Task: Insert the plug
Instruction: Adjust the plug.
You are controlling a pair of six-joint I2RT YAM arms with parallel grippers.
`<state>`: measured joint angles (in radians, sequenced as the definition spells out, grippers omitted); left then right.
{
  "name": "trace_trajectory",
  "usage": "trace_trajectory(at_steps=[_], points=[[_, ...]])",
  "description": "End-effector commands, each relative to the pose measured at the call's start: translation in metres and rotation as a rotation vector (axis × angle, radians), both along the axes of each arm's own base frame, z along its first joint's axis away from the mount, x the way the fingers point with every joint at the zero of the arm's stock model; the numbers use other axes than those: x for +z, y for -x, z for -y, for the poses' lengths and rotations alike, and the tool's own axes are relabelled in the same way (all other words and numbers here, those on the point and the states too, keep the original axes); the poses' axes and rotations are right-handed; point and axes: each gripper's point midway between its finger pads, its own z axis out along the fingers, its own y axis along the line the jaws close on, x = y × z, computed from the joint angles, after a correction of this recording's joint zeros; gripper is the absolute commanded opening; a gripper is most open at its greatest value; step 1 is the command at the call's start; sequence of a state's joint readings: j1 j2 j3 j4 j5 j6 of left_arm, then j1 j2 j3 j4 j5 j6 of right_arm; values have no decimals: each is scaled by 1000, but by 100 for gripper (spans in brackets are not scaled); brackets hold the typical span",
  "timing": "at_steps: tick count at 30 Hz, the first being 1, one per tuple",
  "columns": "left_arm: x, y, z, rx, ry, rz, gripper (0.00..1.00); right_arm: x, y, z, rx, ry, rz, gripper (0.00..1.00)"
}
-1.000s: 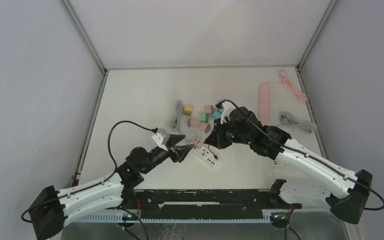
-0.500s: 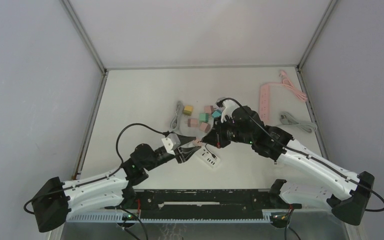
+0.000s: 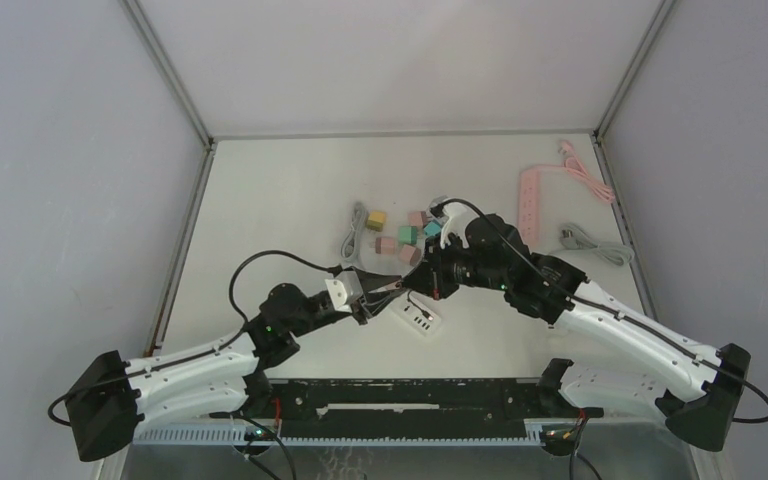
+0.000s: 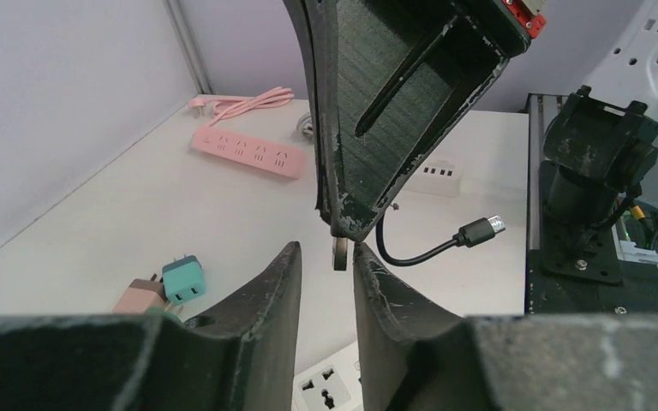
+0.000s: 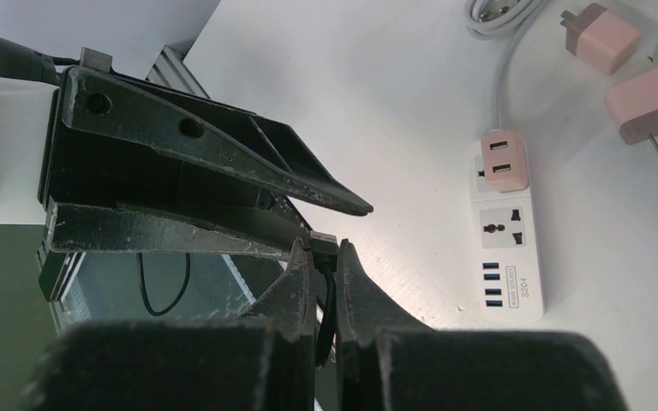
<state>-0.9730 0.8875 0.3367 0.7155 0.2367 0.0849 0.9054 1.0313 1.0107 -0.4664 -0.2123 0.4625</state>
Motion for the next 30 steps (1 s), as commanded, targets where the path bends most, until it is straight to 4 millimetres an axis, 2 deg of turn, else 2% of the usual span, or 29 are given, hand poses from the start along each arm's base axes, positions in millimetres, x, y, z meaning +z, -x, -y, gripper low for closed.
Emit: trace_trajectory(at_steps=[1, 4, 10, 12, 14, 19, 25, 30], points=[[44, 7, 4, -41, 80, 107, 31, 16, 2, -7, 36, -50, 60, 0], [43, 9, 4, -48, 75, 113, 24, 16, 3, -7, 42, -50, 64, 0], [37, 8, 3, -38, 27, 148, 1, 15, 4, -5, 42, -38, 69, 0], [34, 6, 1, -15, 1, 170, 0, 14, 3, -2, 34, -31, 68, 4], [32, 1, -2, 31, -24, 202, 0, 16, 4, 0, 30, -37, 70, 20], [25, -13, -13, 172, -111, 287, 0, 28, 4, 8, -3, -69, 88, 40], [20, -23, -17, 312, -253, 423, 0, 35, 1, 13, -31, -98, 71, 53], [20, -24, -18, 376, -314, 513, 0, 24, -7, 13, -70, -93, -14, 57]])
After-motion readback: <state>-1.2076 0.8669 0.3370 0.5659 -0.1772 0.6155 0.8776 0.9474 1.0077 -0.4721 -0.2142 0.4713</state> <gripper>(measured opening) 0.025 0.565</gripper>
